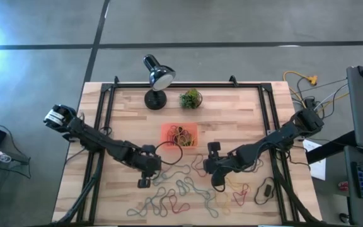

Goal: Pick and place rubber bands into bin
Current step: Put the black rubberband into the orange bin

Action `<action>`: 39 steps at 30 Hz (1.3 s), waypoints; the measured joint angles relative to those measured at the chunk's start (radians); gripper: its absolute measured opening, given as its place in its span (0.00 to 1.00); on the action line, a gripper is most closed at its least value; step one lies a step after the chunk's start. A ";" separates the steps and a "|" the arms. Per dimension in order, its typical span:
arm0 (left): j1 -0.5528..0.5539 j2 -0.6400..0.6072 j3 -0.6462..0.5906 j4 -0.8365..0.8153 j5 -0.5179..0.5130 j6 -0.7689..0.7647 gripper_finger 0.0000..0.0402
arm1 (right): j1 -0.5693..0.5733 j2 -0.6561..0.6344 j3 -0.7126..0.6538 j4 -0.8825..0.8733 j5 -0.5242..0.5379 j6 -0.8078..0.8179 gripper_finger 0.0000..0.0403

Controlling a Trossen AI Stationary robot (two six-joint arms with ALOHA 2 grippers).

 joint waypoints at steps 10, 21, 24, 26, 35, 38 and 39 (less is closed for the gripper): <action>-0.011 0.001 -0.051 0.006 -0.008 -0.044 0.14 | 0.001 0.000 -0.004 -0.063 -0.184 0.067 0.14; -0.011 0.001 -0.079 0.089 -0.100 -0.037 0.14 | -0.017 0.000 -0.002 -0.233 -0.178 0.121 0.14; -0.014 0.000 -0.079 0.073 -0.095 -0.039 0.14 | -0.017 -0.004 0.008 -0.473 -0.180 0.305 0.14; -0.018 0.000 -0.079 0.073 -0.094 -0.039 0.14 | -0.017 -0.012 0.008 -0.614 -0.182 0.434 0.14; -0.029 -0.001 -0.113 0.083 -0.093 -0.044 0.14 | -0.001 -0.075 -0.029 -0.738 -0.340 0.640 0.14; -0.031 -0.001 -0.131 0.083 -0.092 -0.045 0.14 | 0.045 -0.113 -0.037 -0.736 -0.464 0.668 0.14; -0.031 -0.001 -0.136 0.084 -0.092 -0.045 0.14 | 0.070 -0.130 -0.037 -0.736 -0.492 0.671 0.14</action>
